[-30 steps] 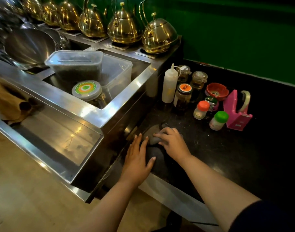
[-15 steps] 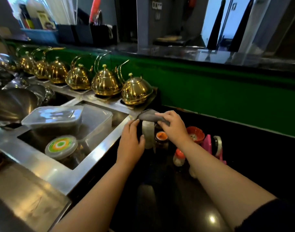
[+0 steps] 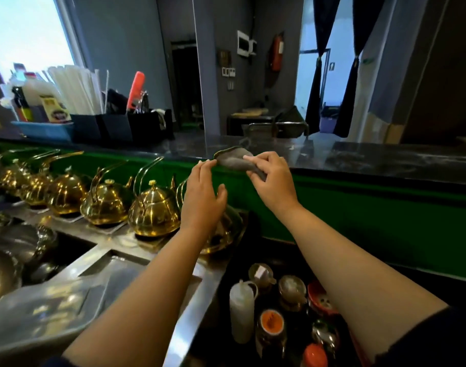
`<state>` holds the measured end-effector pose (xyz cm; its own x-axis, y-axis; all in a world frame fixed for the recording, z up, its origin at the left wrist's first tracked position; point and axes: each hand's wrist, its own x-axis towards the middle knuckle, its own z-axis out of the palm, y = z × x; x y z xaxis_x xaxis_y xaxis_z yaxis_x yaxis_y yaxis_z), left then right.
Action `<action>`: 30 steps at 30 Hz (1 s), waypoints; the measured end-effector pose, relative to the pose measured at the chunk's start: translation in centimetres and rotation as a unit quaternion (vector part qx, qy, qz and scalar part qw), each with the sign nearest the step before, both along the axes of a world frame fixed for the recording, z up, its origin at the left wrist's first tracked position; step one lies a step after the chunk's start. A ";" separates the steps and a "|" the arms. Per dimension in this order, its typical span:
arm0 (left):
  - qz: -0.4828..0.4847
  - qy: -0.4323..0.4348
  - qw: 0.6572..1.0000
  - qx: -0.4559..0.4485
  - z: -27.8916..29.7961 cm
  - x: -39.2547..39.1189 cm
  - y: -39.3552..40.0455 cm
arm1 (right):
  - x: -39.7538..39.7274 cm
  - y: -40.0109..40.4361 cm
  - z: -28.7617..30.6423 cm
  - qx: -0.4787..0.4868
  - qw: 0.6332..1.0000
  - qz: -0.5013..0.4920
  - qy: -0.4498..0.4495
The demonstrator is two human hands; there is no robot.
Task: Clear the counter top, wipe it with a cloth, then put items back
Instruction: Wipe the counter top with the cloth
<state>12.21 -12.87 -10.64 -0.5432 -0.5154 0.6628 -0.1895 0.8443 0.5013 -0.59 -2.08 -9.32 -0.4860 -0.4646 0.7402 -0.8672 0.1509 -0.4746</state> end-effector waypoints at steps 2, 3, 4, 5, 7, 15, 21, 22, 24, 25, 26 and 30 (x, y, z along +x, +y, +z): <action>-0.007 -0.002 1.000 -0.019 1.3 -1.8 -2.4 | -2.1 -2.0 1.4 0.008 0.999 -0.029 0.034; -0.012 -0.006 0.999 -0.029 1.8 -2.7 -3.6 | -3.3 -3.0 1.9 0.017 0.998 -0.044 0.045; -0.019 -0.013 0.999 -0.035 2.3 -3.7 -4.9 | -4.4 -4.0 2.4 0.034 0.997 -0.057 0.050; -0.026 -0.025 0.999 -0.036 2.7 -4.7 -6.1 | -5.4 -5.0 2.7 0.062 0.995 -0.064 0.050; -0.034 -0.058 0.997 -0.035 3.4 -6.6 -8.6 | -6.9 -6.8 3.1 0.157 0.985 -0.063 0.038; -0.034 -0.240 0.966 0.087 5.8 -13.3 -16.8 | -10.4 -13.4 3.7 0.485 0.875 0.014 0.010; -0.049 -0.302 0.946 0.104 4.2 -16.5 -19.8 | -18.4 -13.8 4.5 0.485 0.858 -0.122 -0.117; -0.055 -0.290 0.948 0.121 4.3 -16.7 -20.1 | -18.2 -14.6 4.7 0.493 0.852 -0.127 -0.121; -0.070 -0.254 0.950 0.165 4.9 -17.0 -21.1 | -16.1 -17.2 4.6 0.517 0.850 -0.065 -0.075; -0.068 -0.232 0.955 0.174 5.1 -16.9 -21.8 | -14.6 -18.7 4.4 0.523 0.852 -0.013 -0.032; -0.060 -0.212 0.960 0.174 5.3 -16.8 -22.7 | -13.3 -19.9 4.3 0.524 0.851 0.037 0.011; -0.012 -0.225 0.968 0.106 4.9 -16.3 -25.5 | -15.0 -22.2 4.5 0.509 0.852 0.110 0.050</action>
<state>-4.11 -38.35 -5.71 -0.7659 -0.5979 0.2366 -0.4105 0.7378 0.5358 -15.56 -24.24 -4.83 -0.2620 -0.9626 -0.0690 -0.9560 0.2687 -0.1178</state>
